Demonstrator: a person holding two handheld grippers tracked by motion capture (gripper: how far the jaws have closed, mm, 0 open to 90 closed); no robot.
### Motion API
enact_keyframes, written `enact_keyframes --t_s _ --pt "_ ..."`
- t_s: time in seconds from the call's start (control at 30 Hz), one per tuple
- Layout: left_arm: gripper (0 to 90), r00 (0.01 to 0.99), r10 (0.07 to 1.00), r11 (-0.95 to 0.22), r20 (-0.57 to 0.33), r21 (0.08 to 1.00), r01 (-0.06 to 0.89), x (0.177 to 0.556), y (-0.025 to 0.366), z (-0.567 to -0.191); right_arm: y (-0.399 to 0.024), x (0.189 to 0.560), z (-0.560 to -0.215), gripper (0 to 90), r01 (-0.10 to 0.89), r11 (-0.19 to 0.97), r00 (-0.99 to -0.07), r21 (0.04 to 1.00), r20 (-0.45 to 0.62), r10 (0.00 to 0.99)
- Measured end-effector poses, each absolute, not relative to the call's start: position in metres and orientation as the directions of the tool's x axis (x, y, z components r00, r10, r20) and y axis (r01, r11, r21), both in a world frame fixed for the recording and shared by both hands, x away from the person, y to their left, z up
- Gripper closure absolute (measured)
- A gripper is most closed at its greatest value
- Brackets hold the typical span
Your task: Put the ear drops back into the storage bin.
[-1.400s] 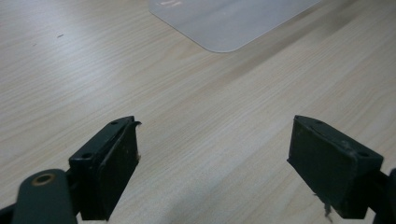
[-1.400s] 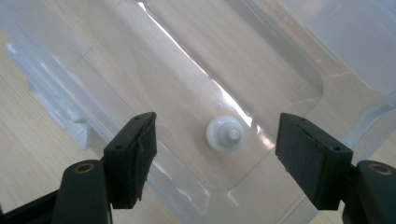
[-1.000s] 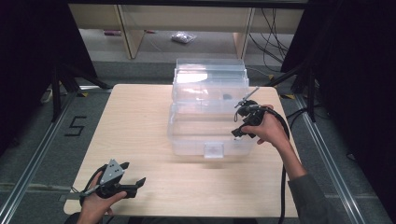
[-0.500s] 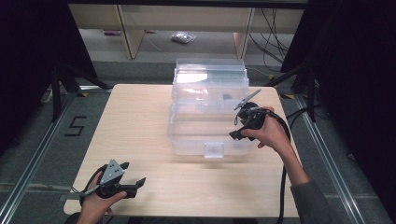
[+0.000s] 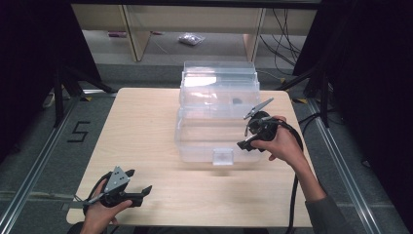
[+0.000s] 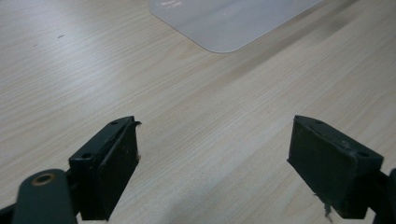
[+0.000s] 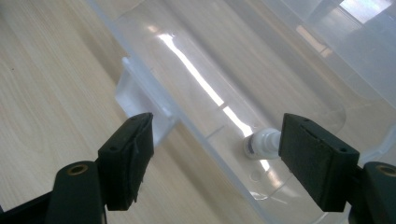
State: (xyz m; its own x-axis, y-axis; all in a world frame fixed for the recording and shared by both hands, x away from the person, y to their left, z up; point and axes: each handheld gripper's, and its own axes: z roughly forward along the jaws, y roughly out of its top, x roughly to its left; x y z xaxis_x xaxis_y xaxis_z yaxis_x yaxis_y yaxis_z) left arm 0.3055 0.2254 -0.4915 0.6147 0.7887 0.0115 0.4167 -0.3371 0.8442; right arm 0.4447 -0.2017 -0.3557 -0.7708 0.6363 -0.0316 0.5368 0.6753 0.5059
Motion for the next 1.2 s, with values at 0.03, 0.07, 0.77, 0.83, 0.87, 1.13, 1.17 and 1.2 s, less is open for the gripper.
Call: enact_keyframes --t_s 0.03,0.07,0.77,0.83,0.87,1.13,1.17,1.2 --pt "15.4 0.615 0.789 -0.337 0.011 0.844 0.417 0.306 0.225 -0.492 -0.202 0.445 -0.356 27.2 0.537 0.675 -0.771 0.506 -0.032 0.636" --pt "15.4 0.615 0.788 -0.338 0.012 0.844 0.416 0.306 0.225 -0.492 -0.202 0.444 -0.355 27.0 0.537 0.674 -0.768 0.507 -0.035 0.639" --pt "15.4 0.615 0.788 -0.340 0.014 0.843 0.416 0.306 0.225 -0.491 -0.202 0.415 -0.366 25.7 0.497 0.678 -0.798 0.542 -0.022 0.602" --pt "15.4 0.615 0.788 -0.339 0.013 0.844 0.416 0.306 0.225 -0.491 -0.202 0.411 -0.368 25.6 0.500 0.672 -0.797 0.546 -0.014 0.604" --pt "15.4 0.616 0.788 -0.340 0.013 0.843 0.416 0.306 0.225 -0.491 -0.201 0.409 -0.370 25.6 0.512 0.665 -0.792 0.543 0.000 0.610" --pt "15.4 0.615 0.788 -0.339 0.013 0.843 0.417 0.306 0.225 -0.492 -0.201 0.401 -0.380 23.7 0.499 0.659 -0.802 0.562 0.010 0.598" --pt "15.4 0.615 0.788 -0.340 0.013 0.843 0.417 0.306 0.225 -0.492 -0.201 0.399 -0.381 23.6 0.503 0.655 -0.799 0.563 0.015 0.601" --pt "15.4 0.615 0.788 -0.340 0.013 0.843 0.417 0.306 0.225 -0.492 -0.202 0.399 -0.382 23.5 0.482 0.661 -0.807 0.575 -0.002 0.591"
